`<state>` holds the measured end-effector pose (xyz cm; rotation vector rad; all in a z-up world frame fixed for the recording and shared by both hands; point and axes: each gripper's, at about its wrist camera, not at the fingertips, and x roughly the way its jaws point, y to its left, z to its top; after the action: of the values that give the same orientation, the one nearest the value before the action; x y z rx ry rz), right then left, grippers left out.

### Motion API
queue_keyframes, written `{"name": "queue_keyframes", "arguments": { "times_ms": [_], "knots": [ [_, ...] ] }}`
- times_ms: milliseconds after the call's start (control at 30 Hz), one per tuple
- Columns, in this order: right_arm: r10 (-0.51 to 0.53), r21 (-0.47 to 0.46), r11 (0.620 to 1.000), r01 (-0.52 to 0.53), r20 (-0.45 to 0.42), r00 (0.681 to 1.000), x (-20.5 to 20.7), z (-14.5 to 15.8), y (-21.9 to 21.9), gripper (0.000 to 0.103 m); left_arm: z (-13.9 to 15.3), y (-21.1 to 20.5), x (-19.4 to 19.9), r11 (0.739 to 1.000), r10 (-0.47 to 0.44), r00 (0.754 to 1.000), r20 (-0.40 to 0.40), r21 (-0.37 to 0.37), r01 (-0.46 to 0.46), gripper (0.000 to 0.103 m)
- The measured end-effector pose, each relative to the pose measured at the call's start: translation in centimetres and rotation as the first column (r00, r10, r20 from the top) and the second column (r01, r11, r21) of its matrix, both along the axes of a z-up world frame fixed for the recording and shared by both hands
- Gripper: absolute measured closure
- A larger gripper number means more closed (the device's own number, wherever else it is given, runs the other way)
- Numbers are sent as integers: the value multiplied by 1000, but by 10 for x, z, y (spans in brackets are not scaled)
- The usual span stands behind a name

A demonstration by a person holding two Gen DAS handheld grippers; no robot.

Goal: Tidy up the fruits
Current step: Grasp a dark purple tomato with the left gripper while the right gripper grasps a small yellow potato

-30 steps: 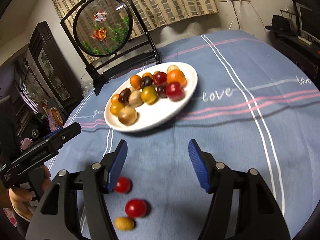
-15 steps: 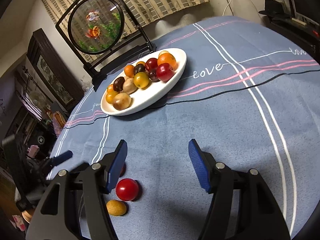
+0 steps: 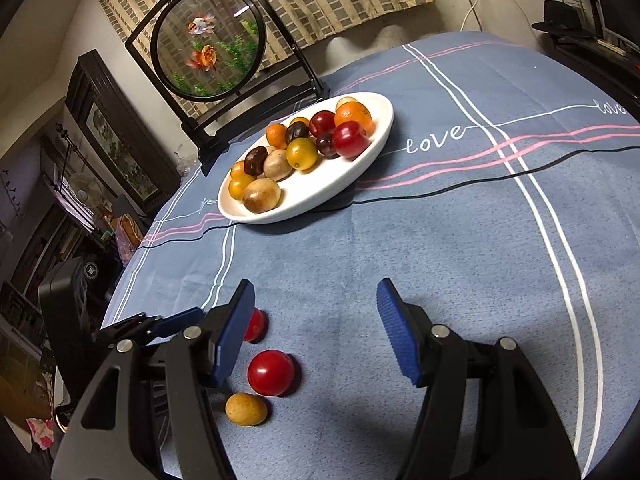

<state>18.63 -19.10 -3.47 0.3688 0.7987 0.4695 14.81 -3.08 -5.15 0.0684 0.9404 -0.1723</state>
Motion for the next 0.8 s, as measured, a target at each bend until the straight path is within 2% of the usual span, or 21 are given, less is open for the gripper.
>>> {"name": "queue_keyframes", "arguments": {
  "times_ms": [67,167,233,367,467,733,800],
  "knots": [
    [6,-10,1000,-6,1,1000,-1,2,2,39,1,-4,-1,999,-30,1000,1,-18,30,72],
    [54,-64,997,-52,24,998,-11,10,9,38,1,-2,-3,999,-29,1000,6,-22,29,72],
    [123,-115,986,-118,39,992,-22,14,16,38,3,1,-4,999,-17,1000,12,-27,17,72],
    [242,-223,947,-231,20,970,-46,13,30,38,6,10,-8,999,5,1000,20,-41,-4,72],
    [290,-300,912,-278,-6,957,-59,8,43,38,6,14,-8,999,15,1000,17,-52,-14,72],
    [314,-364,879,-308,-45,948,-63,-5,76,41,10,19,-16,997,30,999,24,-68,-28,72],
    [307,-382,872,-305,-57,950,-61,-9,83,52,10,21,-19,997,37,999,23,-66,-35,72]
  ]
}}
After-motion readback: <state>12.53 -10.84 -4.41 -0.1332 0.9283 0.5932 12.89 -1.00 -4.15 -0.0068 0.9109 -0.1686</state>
